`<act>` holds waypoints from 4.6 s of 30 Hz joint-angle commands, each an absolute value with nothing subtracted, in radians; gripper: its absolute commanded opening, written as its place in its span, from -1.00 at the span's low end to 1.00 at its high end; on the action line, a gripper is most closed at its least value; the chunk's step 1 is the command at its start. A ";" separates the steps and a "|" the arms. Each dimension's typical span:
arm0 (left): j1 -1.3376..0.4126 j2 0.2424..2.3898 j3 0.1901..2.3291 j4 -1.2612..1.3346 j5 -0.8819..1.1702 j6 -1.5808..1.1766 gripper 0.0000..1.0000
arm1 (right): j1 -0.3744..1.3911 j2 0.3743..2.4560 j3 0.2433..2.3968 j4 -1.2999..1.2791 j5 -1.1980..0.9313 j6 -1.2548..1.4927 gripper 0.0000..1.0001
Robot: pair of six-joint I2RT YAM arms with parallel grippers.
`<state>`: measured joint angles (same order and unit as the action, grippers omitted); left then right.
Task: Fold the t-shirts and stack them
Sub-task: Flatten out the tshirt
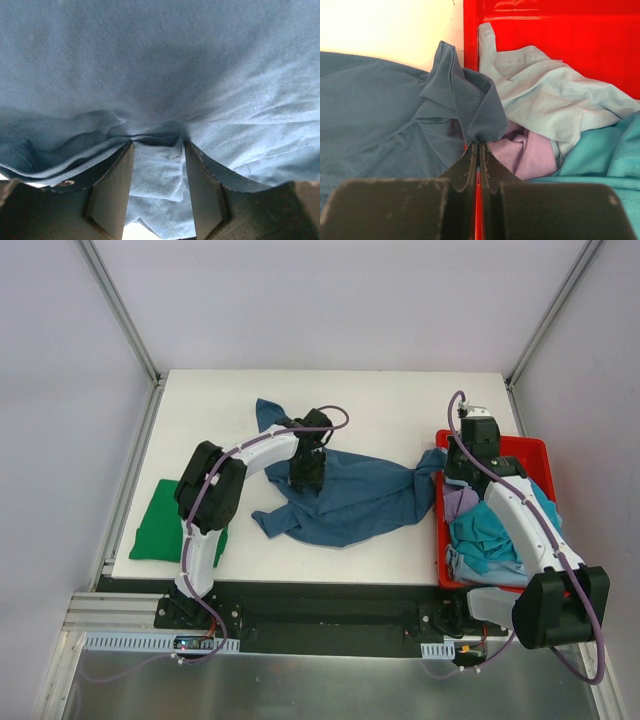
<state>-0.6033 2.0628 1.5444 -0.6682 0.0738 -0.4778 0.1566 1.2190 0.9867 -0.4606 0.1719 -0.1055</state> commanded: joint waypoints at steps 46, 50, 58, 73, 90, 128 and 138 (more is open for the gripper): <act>-0.505 1.209 2.187 -0.753 -0.600 -0.238 -1.00 | 0.150 0.925 1.727 -0.560 -0.133 -0.232 -0.99; -0.505 1.131 2.282 -0.724 -0.494 -0.193 -1.00 | 0.152 0.907 1.871 -0.557 -0.205 -0.213 -0.99; -0.505 1.032 2.296 -0.647 -0.307 -0.198 -1.00 | 0.150 0.910 2.043 -0.471 -0.233 -0.150 -0.99; -0.335 1.514 2.105 -0.543 -0.718 -0.119 -1.00 | 0.149 1.365 1.955 -0.323 -0.066 -0.201 -0.99; -0.146 2.057 2.062 -0.611 -0.405 -0.271 0.98 | 0.242 2.099 2.039 -0.431 -0.210 -0.071 0.93; -0.008 2.434 2.127 -0.661 -0.002 -0.478 0.98 | 0.296 2.350 1.989 -0.650 -0.235 0.078 0.93; 0.084 2.575 2.396 -0.669 0.152 -0.528 0.98 | 0.301 2.516 2.255 -0.545 -0.261 0.134 0.93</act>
<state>0.0700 2.5210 2.2978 -0.6510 0.0734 -0.5083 0.2951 2.4599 2.1715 -0.6044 -0.2581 0.1059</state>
